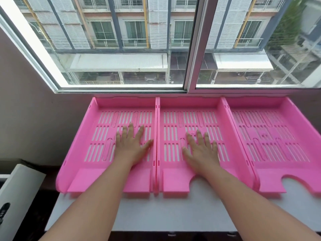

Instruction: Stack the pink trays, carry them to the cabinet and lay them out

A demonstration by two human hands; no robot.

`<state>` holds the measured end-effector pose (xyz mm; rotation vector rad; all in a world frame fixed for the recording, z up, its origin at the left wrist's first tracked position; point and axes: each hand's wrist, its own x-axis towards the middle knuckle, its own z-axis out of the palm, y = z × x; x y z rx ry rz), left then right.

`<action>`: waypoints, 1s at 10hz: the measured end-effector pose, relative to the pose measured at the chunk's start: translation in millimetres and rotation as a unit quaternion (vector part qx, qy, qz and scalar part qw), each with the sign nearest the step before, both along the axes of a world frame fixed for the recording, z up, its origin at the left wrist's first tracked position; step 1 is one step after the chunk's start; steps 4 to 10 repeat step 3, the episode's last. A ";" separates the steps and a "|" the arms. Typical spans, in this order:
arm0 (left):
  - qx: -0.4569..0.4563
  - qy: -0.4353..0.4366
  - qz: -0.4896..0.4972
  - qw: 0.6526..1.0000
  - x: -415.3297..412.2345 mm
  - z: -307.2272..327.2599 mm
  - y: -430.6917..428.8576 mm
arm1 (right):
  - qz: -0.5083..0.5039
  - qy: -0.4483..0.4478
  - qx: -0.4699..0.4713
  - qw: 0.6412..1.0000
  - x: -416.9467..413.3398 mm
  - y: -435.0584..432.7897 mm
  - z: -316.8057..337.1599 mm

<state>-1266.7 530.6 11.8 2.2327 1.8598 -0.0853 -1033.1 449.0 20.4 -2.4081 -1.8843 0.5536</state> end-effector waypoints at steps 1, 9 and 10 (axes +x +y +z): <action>0.020 -0.072 0.033 0.997 4.8 6.8 -5.6 | -0.019 0.011 0.042 0.999 10.0 -2.1 19.5; -0.011 -0.300 0.116 0.947 16.5 39.7 -51.2 | -0.088 -0.032 0.136 0.986 58.1 -32.3 48.6; -0.011 -0.300 0.116 0.947 16.5 39.7 -51.2 | -0.088 -0.032 0.136 0.986 58.1 -32.3 48.6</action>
